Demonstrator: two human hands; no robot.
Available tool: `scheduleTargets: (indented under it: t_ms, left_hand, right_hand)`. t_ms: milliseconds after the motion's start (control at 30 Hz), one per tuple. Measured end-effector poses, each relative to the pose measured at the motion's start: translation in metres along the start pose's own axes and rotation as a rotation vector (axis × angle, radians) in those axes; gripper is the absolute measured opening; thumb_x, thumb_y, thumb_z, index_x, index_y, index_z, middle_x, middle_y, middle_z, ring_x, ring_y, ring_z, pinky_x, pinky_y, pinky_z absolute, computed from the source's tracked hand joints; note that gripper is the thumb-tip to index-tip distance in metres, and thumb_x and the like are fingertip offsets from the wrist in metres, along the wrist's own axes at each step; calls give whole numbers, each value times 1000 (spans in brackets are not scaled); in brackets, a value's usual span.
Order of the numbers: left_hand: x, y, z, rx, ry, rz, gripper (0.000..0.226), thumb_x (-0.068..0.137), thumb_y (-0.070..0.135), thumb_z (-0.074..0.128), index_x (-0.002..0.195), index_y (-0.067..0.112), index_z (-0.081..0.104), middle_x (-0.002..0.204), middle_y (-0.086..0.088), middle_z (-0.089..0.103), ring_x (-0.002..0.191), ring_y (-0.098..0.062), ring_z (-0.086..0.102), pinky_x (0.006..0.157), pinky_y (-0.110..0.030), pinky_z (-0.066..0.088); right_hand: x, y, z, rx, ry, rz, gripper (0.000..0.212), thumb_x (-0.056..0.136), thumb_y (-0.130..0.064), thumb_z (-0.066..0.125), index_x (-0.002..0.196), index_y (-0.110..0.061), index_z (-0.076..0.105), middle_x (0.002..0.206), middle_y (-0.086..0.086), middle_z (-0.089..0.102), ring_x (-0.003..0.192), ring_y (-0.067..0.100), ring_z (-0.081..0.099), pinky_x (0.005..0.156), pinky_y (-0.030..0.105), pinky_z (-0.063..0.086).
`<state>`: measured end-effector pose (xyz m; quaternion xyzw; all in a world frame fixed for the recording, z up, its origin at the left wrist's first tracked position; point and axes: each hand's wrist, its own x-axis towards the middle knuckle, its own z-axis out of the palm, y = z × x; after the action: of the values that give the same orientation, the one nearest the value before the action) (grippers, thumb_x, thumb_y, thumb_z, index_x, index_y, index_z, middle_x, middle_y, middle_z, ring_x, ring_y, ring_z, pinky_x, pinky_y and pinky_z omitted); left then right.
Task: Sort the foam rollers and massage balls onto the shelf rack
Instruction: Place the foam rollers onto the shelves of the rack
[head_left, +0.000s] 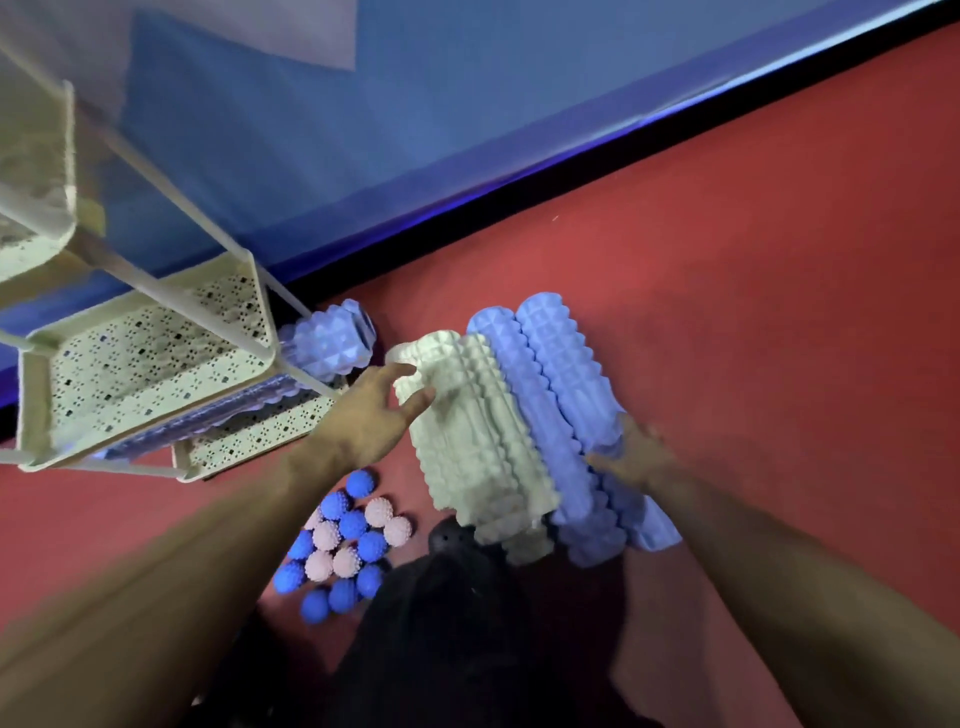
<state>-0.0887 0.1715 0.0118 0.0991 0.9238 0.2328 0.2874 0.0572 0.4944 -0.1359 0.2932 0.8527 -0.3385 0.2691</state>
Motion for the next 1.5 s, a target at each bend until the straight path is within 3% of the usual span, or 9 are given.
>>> scheduleTargets:
  t_ms: [300, 500, 633, 767, 933, 1067, 1233, 1400, 1500]
  left_hand:
    - [34, -28, 47, -67, -61, 6, 74, 81, 81, 45, 141, 37, 46, 146, 6, 45, 126, -15, 51, 110, -41, 41]
    - [46, 3, 76, 280, 120, 565, 58, 95, 60, 43, 140, 23, 50, 148, 2, 46, 140, -19, 38, 116, -43, 31]
    - [56, 15, 100, 326, 35, 494, 63, 93, 64, 39, 143, 27, 47, 155, 5, 38, 146, -16, 28, 123, -45, 15]
    - [50, 13, 97, 276, 40, 417, 63, 94, 65, 44, 145, 27, 47, 155, 2, 36, 143, -23, 30, 120, -42, 18]
    - [30, 20, 54, 305, 64, 339, 85, 82, 79, 20, 146, 28, 44, 156, 4, 35, 145, -22, 31, 119, -44, 25]
    - [5, 34, 4, 308, 145, 335, 74, 85, 73, 32, 143, 29, 46, 154, 2, 39, 141, -24, 39, 116, -45, 33]
    - [-54, 74, -78, 292, 278, 371, 81, 83, 73, 34, 143, 20, 51, 154, -4, 41, 140, -21, 41, 115, -33, 29]
    - [-135, 97, -152, 197, 407, 334, 84, 81, 77, 35, 145, 23, 47, 154, 0, 39, 140, -19, 41, 117, -39, 33]
    - [-178, 98, -185, 170, 482, 348, 72, 91, 66, 51, 148, 22, 43, 154, -1, 40, 140, -20, 41, 116, -34, 32]
  right_hand:
    - [42, 20, 13, 189, 5, 203, 122, 61, -52, 92, 153, -10, 25, 153, 11, 38, 138, 31, 43, 109, 44, 40]
    - [53, 28, 26, 358, 54, 227, 108, 60, -41, 95, 142, -16, 29, 128, 4, 50, 110, 23, 53, 94, 39, 48]
    - [46, 34, 29, 359, 146, 209, 90, 65, -40, 93, 129, -18, 35, 118, 7, 58, 107, 30, 60, 94, 47, 50]
    - [31, 33, 18, 380, 256, 170, 83, 66, -37, 92, 125, -15, 38, 121, 12, 56, 109, 31, 59, 95, 45, 48]
    - [5, 9, -24, 426, 319, 109, 89, 49, -69, 77, 113, -28, 32, 111, 7, 56, 101, 32, 61, 92, 46, 52]
    - [-43, -48, -68, 607, 317, -45, 53, 86, -14, 79, 114, -12, 34, 83, -5, 49, 67, 15, 54, 53, 9, 44]
    - [-92, -127, -102, 746, 351, -232, 72, 66, -48, 86, 113, -12, 43, 95, -5, 52, 83, 15, 57, 74, 22, 49]
    - [-178, -225, -117, 1039, 287, -486, 68, 68, -49, 85, 111, -12, 48, 109, 7, 61, 92, 16, 67, 83, 31, 56]
    - [-226, -271, -112, 1168, 125, -527, 70, 76, -46, 83, 122, -7, 48, 112, 8, 67, 88, 17, 71, 68, 31, 57]
